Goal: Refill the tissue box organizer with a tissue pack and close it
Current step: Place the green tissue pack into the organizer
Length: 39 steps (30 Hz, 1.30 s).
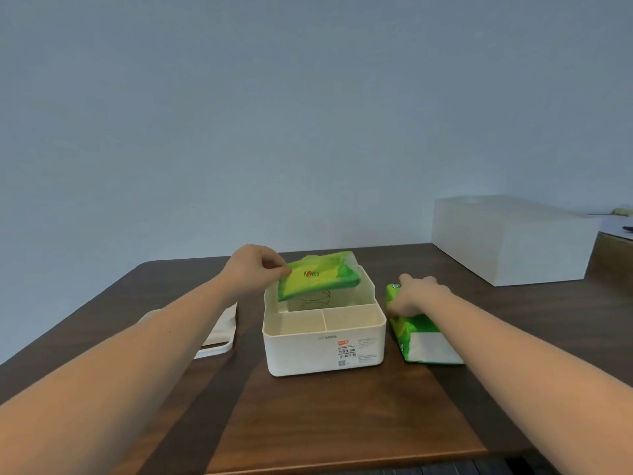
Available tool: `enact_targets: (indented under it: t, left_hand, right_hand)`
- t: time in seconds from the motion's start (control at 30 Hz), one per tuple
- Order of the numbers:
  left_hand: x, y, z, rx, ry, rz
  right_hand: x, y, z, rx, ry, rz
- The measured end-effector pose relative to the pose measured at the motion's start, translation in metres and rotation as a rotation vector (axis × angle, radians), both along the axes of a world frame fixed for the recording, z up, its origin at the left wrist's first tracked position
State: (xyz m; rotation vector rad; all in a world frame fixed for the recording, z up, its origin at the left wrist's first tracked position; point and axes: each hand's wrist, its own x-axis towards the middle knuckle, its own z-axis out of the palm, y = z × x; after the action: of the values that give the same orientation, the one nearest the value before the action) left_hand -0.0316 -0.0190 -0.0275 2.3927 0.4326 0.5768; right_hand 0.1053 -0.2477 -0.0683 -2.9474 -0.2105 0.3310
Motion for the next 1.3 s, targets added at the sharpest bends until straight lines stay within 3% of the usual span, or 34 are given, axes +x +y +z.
enact_targets:
  t: [0.17, 0.33, 0.53, 0.73, 0.87, 0.97, 1.07, 1.3]
  left_hand:
    - [0.002, 0.005, 0.015, -0.267, -0.153, 0.018]
    - [0.011, 0.024, 0.026, -0.131, -0.256, 0.131]
    - [0.035, 0.052, 0.011, -0.029, -0.154, 0.32]
    - [0.056, 0.066, -0.015, 0.08, 0.042, 0.323]
    - [0.065, 0.075, -0.031, 0.135, 0.113, 0.323]
    - [0.071, 0.082, -0.043, 0.125, 0.097, 0.327]
    - [0.074, 0.089, -0.052, 0.11, 0.105, 0.297]
    - [0.071, 0.095, -0.064, 0.09, 0.109, 0.231]
  right_hand:
    - [-0.002, -0.003, 0.008, 0.064, -0.013, 0.0]
    - [0.0, 0.0, 0.028, 0.149, -0.119, 0.037]
    - [-0.003, 0.021, 0.068, 0.252, -0.351, 0.194]
    - [-0.005, 0.055, 0.091, 0.327, -0.397, 0.521]
    - [-0.014, 0.073, 0.089, 0.273, -0.375, 0.846]
    - [-0.018, 0.082, 0.082, 0.107, -0.334, 1.037]
    - [-0.017, 0.092, 0.07, -0.043, -0.342, 1.123]
    - [-0.021, 0.096, 0.07, -0.106, -0.287, 1.219]
